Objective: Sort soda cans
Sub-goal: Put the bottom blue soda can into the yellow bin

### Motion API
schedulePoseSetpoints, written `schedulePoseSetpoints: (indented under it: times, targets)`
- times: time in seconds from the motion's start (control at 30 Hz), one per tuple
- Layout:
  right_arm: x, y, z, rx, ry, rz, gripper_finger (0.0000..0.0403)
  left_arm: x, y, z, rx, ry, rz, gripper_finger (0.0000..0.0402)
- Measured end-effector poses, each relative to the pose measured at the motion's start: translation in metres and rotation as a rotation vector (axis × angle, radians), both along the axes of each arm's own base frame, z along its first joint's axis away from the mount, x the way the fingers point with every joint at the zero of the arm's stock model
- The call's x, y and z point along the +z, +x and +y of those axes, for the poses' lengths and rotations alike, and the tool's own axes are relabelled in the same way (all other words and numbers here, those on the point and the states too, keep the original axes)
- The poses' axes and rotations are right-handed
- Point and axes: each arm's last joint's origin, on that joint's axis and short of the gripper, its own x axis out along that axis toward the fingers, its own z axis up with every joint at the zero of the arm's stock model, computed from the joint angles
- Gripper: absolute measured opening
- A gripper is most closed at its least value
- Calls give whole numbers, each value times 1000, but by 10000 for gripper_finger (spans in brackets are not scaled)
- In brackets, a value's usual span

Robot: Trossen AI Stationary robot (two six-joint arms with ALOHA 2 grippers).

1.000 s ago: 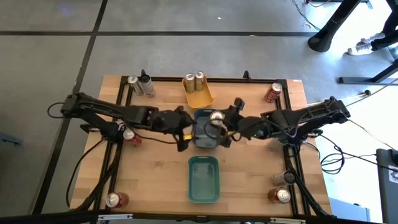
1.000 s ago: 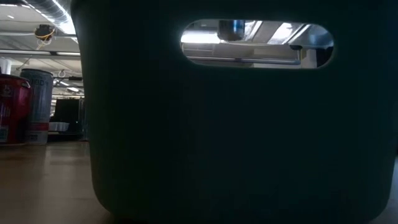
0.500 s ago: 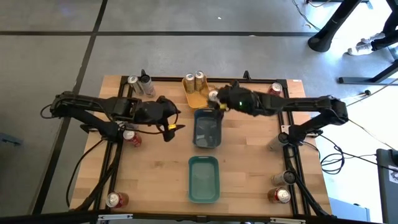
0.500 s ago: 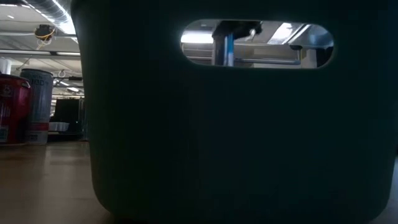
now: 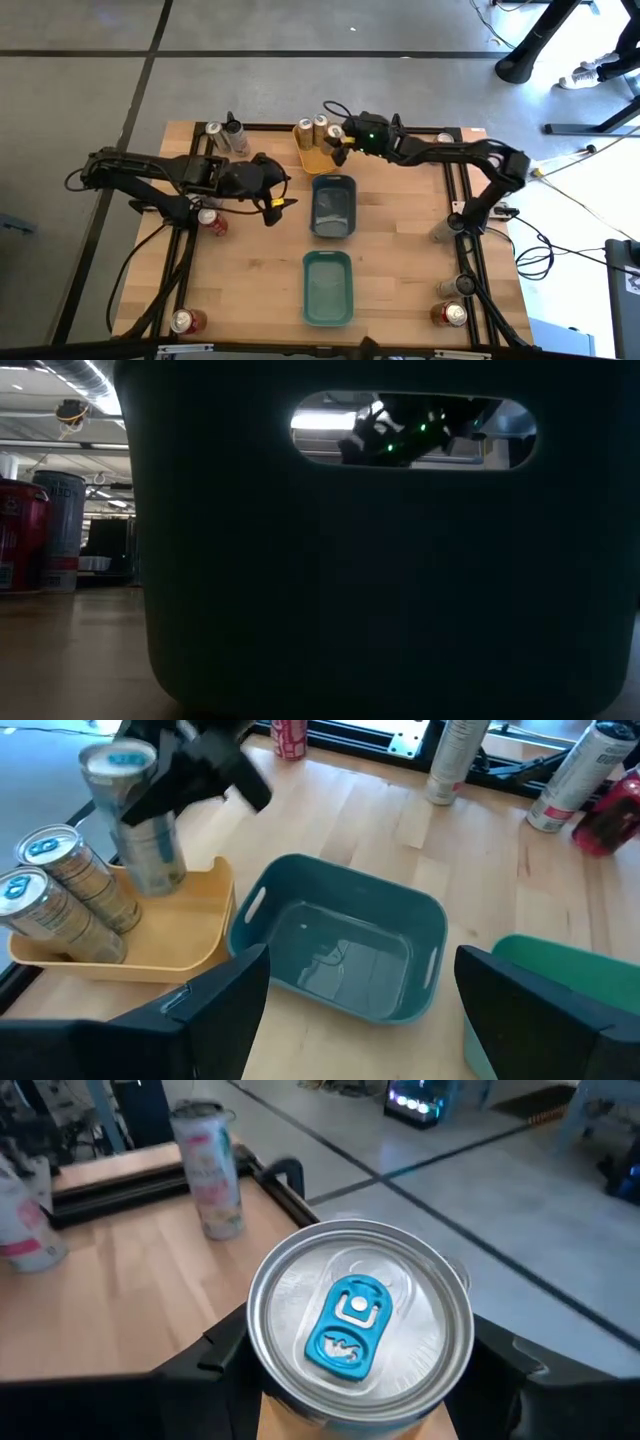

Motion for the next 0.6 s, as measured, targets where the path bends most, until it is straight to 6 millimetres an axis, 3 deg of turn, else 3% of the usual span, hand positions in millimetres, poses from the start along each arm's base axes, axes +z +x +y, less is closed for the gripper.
schedulePoseSetpoints:
  times: [0.17,0.6]
  targets:
    - [-20,2,-15,-28,40,26,220,0,0,0,5,-8,-4,308]
    - [-50,12,-23,-10,2,90,221,0,0,0,30,-41,-17,308]
